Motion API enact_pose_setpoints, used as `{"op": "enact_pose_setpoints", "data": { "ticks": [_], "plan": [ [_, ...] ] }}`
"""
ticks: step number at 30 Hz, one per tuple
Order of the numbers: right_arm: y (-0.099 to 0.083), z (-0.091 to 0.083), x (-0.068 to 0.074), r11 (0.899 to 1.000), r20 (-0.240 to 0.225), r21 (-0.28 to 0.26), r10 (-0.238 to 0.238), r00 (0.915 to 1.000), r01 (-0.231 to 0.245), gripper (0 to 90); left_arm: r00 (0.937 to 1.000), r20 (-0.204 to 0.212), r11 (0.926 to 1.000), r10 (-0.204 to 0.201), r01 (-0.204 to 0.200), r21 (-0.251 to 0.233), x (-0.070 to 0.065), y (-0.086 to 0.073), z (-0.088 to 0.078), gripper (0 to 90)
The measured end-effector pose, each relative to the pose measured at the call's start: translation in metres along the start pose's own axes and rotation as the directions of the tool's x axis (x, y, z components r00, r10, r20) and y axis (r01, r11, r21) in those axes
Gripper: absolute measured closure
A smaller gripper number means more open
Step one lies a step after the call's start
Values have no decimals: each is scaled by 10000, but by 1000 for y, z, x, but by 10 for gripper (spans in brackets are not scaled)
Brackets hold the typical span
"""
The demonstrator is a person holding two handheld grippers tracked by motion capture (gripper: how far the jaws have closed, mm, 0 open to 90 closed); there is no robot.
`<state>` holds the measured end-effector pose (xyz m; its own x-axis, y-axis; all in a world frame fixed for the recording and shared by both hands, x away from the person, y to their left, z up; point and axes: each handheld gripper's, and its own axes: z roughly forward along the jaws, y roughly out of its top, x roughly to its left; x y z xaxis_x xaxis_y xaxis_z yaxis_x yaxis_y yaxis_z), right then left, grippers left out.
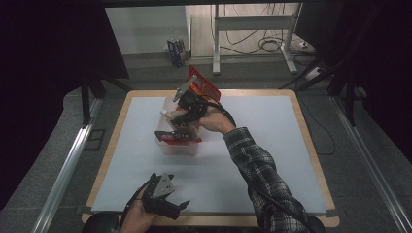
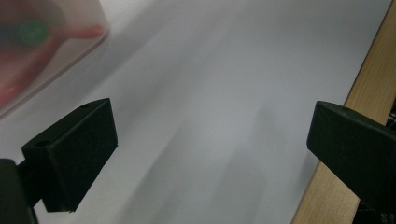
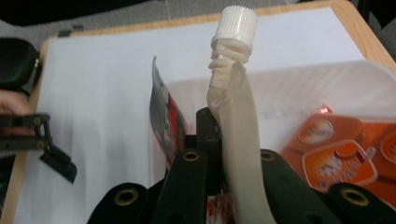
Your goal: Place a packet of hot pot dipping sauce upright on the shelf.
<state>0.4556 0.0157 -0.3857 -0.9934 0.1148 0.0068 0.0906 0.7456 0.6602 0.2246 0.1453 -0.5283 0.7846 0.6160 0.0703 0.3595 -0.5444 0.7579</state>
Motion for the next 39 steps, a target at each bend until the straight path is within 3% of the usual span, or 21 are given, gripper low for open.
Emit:
{"op": "enact_pose_setpoints", "data": {
  "ticks": [2, 5, 6, 7, 8, 9, 12, 18, 24, 30, 39],
  "plan": [
    [0, 3, 0, 9996, -22, -288, 25, 10000, -25, 868, 10000, -2, 10000, 36, -36, 37, 0, 0, 0, 16],
    [-1, 7, -1, 9994, -57, -295, 178, 9998, -180, 851, 10000, -12, 10000, 41, -41, 53, 0, 0, 0, 16],
    [-3, 11, -1, 9996, 167, -221, 185, 9997, -182, 769, 10000, 9, 10000, 17, -17, 44, 0, 0, 0, 16],
    [-3, 11, -1, 9996, 167, -221, 185, 9997, -182, 769, 10000, 9, 10000, 17, -17, 44, 0, 0, 0, 16],
    [-6, 15, -3, 9997, 425, 18, 248, 9988, -249, 686, 10000, 2, 10000, 21, -21, 53, 0, 0, -1, 16],
    [-6, 15, -3, 9997, 425, 18, 248, 9988, -249, 686, 10000, 2, 10000, 21, -21, 53, 0, 0, -1, 16],
    [-11, 13, -5, 9973, 610, -466, 597, 9964, -569, 590, 10000, 6, 10000, 26, -26, 76, 0, 0, 0, 16],
    [-11, 5, -5, 9924, 1131, -959, 878, 9897, -771, 344, 10000, -8, 9999, 32, -32, 110, -1, 0, 1, 16],
    [-12, 2, -5, 9872, 1334, -1202, 1203, 9837, -1044, 202, 10000, -31, 9999, 56, -55, 139, -1, 0, 1, 16],
    [-12, -1, -3, 9809, 1372, -1414, 1529, 9787, -1335, 137, 10000, -39, 9999, 35, -35, 98, -1, 0, 0, 15],
    [-12, -6, 1, 9791, 1365, -1479, 1602, 9776, -1398, 93, 10000, -29, 10000, 6, -6, 63, 0, 0, 0, 15]
  ]
}}
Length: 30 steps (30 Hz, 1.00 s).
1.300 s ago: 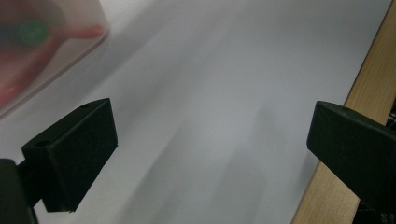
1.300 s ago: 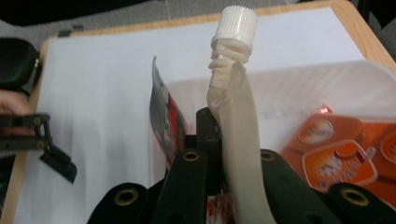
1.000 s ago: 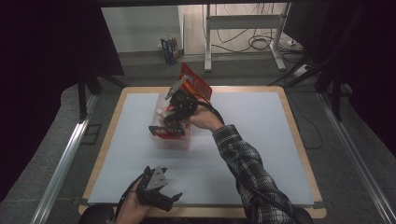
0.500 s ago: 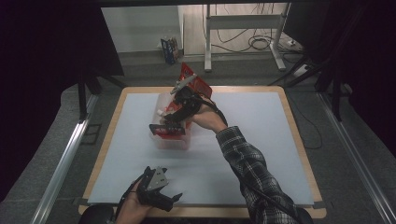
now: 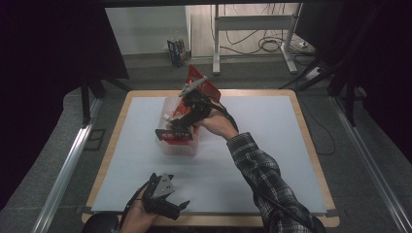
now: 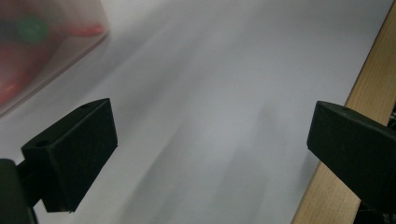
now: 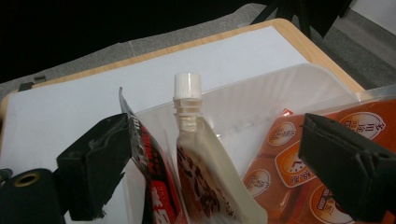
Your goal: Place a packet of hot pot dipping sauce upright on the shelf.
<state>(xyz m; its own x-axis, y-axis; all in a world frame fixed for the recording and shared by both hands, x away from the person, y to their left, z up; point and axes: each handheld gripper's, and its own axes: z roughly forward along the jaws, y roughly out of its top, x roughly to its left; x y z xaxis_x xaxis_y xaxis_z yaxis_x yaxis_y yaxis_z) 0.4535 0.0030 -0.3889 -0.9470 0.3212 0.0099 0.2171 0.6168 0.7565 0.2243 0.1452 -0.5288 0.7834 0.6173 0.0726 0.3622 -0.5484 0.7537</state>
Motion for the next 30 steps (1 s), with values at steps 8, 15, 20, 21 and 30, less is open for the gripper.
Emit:
{"op": "enact_pose_setpoints", "data": {
  "ticks": [8, 15, 20, 21, 30],
  "plan": [
    [-1, -6, 3, 9999, -122, -86, 78, 9999, -79, 68, 10000, 18, 9999, -86, 86, -101, 1, 0, -1, 12],
    [-3, -12, 5, 9997, -16, -210, 138, 9999, -138, 47, 9999, 11, 9998, -135, 135, -154, 1, 0, -1, 9],
    [-7, -17, 8, 9994, 100, -324, 154, 9998, -150, 31, 9998, 13, 9997, -174, 174, -162, 1, 0, -1, 9],
    [-8, -18, 8, 9992, 124, -344, 189, 9997, -184, 29, 9999, 13, 9997, -167, 167, -151, 1, 0, -1, 9],
    [-15, -25, 8, 9982, 225, -492, 341, 9992, -329, 22, 9999, -5, 9999, -129, 129, -111, 1, 0, -1, 9]
  ]
}}
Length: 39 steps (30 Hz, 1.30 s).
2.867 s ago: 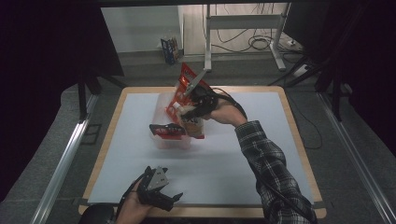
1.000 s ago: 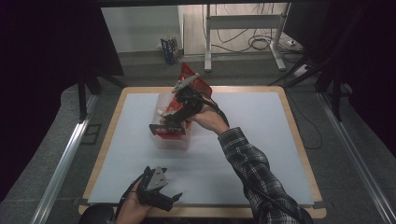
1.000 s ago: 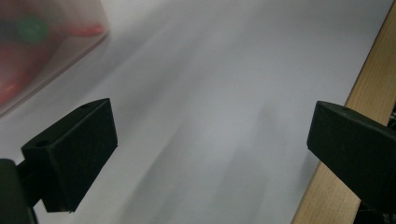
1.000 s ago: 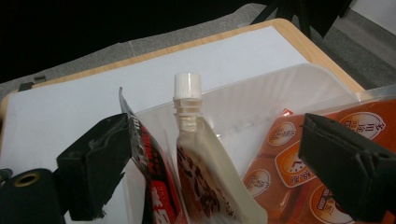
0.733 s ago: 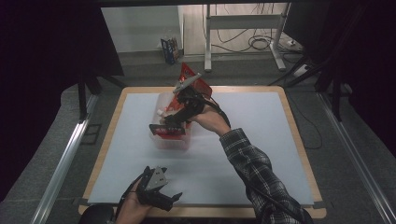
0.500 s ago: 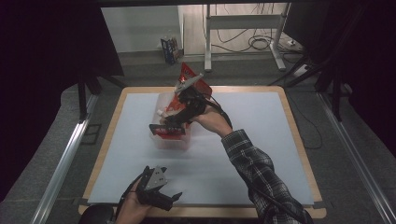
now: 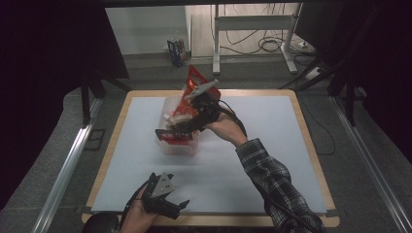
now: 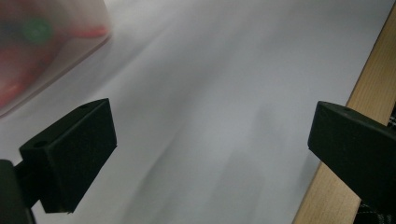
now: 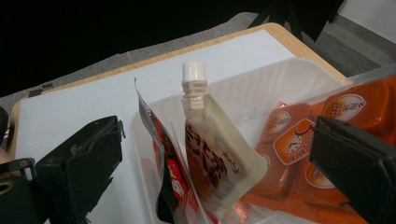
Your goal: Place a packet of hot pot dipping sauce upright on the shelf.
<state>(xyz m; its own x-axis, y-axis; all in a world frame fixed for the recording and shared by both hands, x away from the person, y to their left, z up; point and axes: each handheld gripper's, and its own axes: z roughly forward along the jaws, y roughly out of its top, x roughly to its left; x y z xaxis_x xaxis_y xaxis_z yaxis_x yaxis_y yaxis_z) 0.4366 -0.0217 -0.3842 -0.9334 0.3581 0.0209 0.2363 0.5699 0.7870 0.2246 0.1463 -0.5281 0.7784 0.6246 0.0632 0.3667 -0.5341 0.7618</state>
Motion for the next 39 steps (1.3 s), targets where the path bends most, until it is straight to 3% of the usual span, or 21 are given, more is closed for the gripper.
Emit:
{"op": "enact_pose_setpoints", "data": {
  "ticks": [10, 16, 39],
  "plan": [
    [-7, -11, 6, 9997, -14, -224, -1, 10000, 0, 22, 10000, -19, 10000, 1, -1, -31, 0, 0, 0, 10],
    [-12, -19, 9, 9993, 72, -375, -5, 10000, 8, 22, 9997, 184, 9999, -128, 130, -84, 1, 0, -2, 12],
    [-45, -35, 20, 9982, 554, -593, 138, 9984, -105, 19, 9994, 254, 9991, -231, 240, -357, -1, 1, -3, 20]
  ]
}}
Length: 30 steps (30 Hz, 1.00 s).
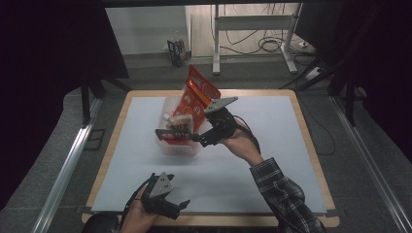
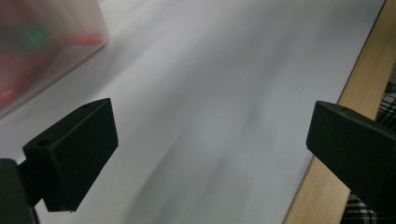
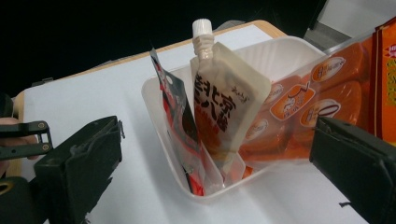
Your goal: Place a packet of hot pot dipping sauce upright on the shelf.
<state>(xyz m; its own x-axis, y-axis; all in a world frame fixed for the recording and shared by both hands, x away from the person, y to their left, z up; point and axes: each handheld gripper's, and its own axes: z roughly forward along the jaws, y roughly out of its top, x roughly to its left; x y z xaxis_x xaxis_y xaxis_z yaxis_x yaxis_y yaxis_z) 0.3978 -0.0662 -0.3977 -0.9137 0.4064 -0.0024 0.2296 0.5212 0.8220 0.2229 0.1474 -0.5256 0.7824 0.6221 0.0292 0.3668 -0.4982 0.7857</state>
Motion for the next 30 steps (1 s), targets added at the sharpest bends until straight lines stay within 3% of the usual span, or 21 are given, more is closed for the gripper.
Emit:
{"op": "enact_pose_setpoints", "data": {
  "ticks": [4, 19, 21, 30],
  "plan": [
    [-9, -2, 2, 10000, 207, 41, -20, 9998, 19, 19, 10000, -76, 10000, 6, -6, -86, -1, 0, -1, 21],
    [-43, -12, 3, 9988, 205, -110, 481, 9986, -479, 22, 9996, -286, 10000, 34, -34, -10, 0, 0, 0, 6],
    [-47, -12, 3, 9992, 230, 48, 389, 9990, -390, 22, 9996, -277, 10000, -9, 8, -35, 0, 0, 0, 6],
    [-59, -25, 8, 9994, 417, -168, 308, 9987, -301, 5, 9994, -348, 10000, 39, -39, -20, 0, 0, -1, 3]
  ]
}}
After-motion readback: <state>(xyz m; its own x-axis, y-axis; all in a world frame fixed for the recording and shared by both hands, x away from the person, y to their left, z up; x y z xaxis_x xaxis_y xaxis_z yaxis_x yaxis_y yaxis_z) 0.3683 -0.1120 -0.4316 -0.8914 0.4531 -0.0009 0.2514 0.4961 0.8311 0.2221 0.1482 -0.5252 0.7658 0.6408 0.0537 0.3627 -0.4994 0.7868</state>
